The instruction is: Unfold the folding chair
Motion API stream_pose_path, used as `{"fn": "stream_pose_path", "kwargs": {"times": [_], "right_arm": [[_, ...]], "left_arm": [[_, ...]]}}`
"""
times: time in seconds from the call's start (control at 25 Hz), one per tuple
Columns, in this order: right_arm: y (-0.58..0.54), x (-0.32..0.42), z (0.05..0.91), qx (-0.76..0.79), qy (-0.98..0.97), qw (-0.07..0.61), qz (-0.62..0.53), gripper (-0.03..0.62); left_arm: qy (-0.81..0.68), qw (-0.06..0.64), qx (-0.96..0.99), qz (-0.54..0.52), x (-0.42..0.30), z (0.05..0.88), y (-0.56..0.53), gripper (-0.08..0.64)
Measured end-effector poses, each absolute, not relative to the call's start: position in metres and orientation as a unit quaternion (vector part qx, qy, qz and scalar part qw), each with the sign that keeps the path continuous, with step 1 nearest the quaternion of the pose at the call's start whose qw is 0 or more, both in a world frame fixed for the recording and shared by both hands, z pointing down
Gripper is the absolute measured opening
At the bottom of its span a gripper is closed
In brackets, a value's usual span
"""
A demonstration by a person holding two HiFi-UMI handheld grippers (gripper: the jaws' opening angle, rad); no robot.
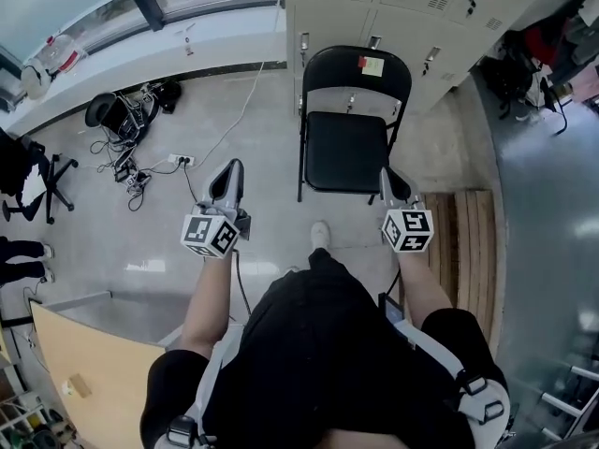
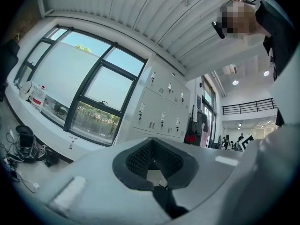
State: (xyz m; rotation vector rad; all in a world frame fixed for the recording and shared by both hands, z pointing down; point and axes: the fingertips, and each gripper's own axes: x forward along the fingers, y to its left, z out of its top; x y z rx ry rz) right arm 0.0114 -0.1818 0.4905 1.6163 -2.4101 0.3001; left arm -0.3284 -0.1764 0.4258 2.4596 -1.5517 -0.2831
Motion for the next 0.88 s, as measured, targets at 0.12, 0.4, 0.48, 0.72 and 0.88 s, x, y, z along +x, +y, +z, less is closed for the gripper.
{"fn": "stream_pose_path", "kwargs": {"times": [0.12,0.4,0.48,0.72,0.88], "right_arm": [[-0.160,0.001,0.478,0.552,-0.823,0.102,0.090,0.005],[-0.105,0.000,0.449,0.572,-0.814,0.065,0.081,0.005],[-0.095,0.008,0.443,0.584,-0.806,0.052,0.084,0.005],[-0.084,0.012,0.427,0.596,-0.798,0.004,0.094,0.005],[-0.083,0.028,0.420,0.592,-0.802,0.003,0.082,0.005]], "left_arm": [[-0.527,0.095,0.838,-0.104,-0.338,0.413,-0.156,0.002],[-0.521,0.064,0.846,-0.090,-0.337,0.398,-0.112,0.002],[-0.520,0.062,0.848,-0.079,-0.333,0.400,-0.105,0.002],[-0.513,0.079,0.850,-0.088,-0.306,0.402,-0.088,0.002],[-0.504,0.067,0.856,-0.088,-0.281,0.394,-0.081,0.002]]}}
